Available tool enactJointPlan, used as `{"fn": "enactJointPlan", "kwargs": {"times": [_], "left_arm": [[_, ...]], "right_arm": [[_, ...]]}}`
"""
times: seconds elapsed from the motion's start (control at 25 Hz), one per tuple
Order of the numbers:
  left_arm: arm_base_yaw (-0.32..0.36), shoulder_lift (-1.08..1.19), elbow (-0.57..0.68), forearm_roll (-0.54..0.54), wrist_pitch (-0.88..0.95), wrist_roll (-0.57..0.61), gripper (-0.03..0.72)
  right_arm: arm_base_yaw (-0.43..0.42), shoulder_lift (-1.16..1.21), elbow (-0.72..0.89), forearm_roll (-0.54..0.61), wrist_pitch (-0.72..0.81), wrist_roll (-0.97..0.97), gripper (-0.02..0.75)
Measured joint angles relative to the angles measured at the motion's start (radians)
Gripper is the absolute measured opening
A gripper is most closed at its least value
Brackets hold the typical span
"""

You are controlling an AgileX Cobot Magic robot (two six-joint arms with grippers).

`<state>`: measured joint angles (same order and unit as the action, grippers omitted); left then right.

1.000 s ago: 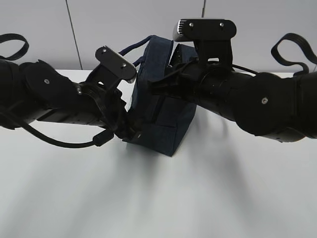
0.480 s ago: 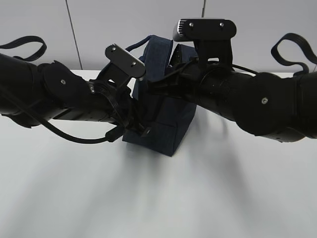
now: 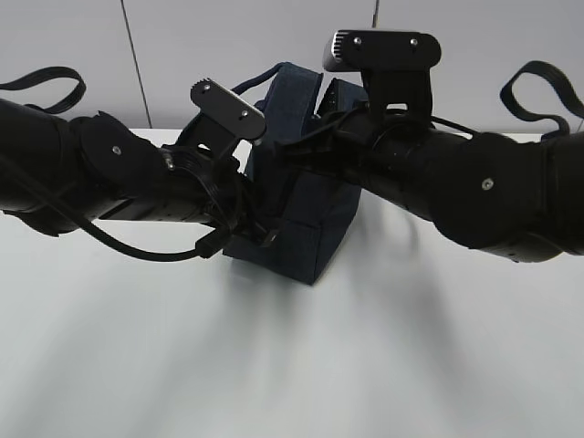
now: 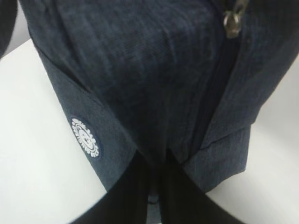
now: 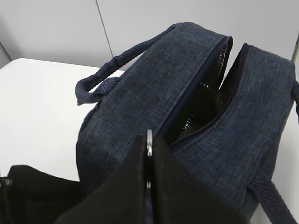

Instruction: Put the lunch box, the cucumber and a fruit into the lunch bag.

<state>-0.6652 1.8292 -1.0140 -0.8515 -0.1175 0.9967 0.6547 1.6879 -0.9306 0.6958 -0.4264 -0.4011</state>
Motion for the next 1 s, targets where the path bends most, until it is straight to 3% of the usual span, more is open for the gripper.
{"fn": "enactJointPlan", "kwargs": {"times": [0.6, 1.0], "left_arm": [[0.0, 0.0, 0.0, -0.045, -0.009, 0.0, 0.0], [-0.021, 0.0, 0.0, -0.047, -0.014, 0.0, 0.0]], "right_arm": [[-0.001, 0.0, 0.0, 0.144, -0.062, 0.0, 0.0], [-0.021, 0.0, -0.008, 0.169, -0.072, 0.0, 0.0]]}}
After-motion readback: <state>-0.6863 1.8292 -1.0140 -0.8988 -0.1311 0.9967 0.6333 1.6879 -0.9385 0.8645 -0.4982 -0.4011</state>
